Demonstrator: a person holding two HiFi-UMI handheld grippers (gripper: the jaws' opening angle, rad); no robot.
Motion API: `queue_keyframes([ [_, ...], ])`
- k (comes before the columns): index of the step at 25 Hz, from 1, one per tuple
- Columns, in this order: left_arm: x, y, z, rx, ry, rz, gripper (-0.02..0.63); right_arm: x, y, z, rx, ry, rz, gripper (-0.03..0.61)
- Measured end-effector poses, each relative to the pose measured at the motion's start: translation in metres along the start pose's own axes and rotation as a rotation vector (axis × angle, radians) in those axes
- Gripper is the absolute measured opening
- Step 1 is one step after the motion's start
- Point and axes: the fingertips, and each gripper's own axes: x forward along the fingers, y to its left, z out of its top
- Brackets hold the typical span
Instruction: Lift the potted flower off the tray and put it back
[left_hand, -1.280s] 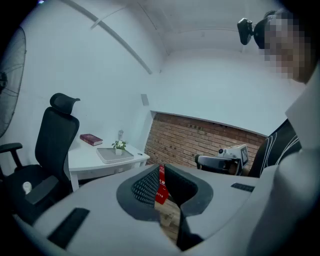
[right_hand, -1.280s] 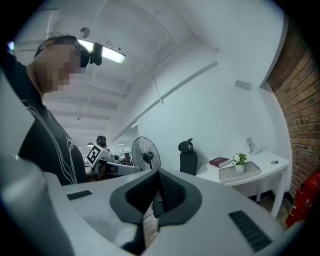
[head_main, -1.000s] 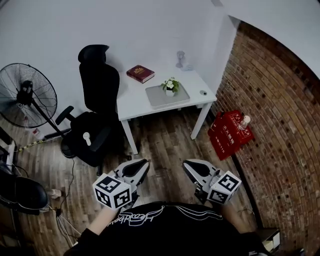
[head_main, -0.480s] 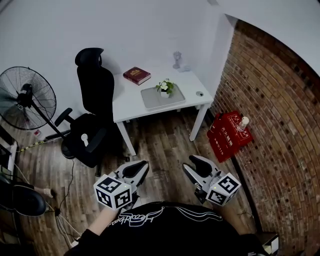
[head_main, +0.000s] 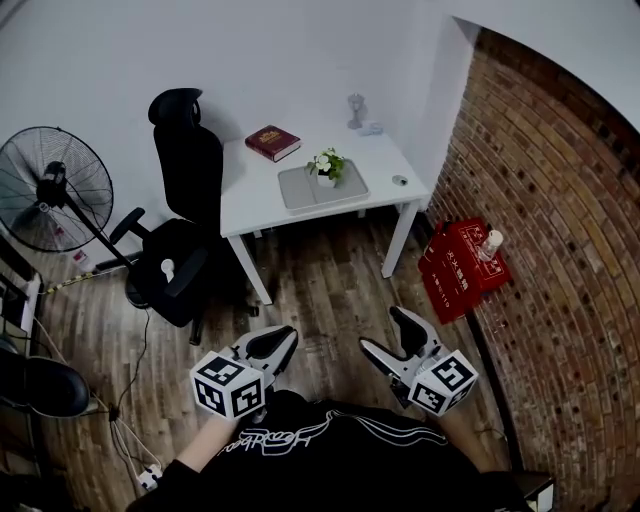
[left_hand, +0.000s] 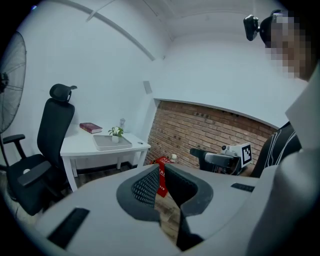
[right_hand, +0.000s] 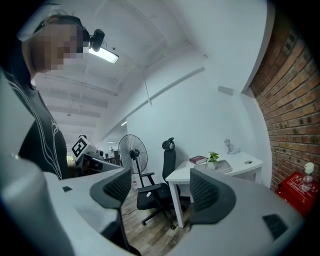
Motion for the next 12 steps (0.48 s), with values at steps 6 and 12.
queue_keyframes([
  [6,0.019,0.012,0.006,0.003,0.009,-0.002,0.052,0.001,-0.030,-0.011,0.012,0.021,-0.057,0.371],
  [12,0.047,0.045,0.016,0.001,0.023,-0.040,0.052,0.038,-0.050,-0.012,-0.001,0.050,-0.072,0.379],
])
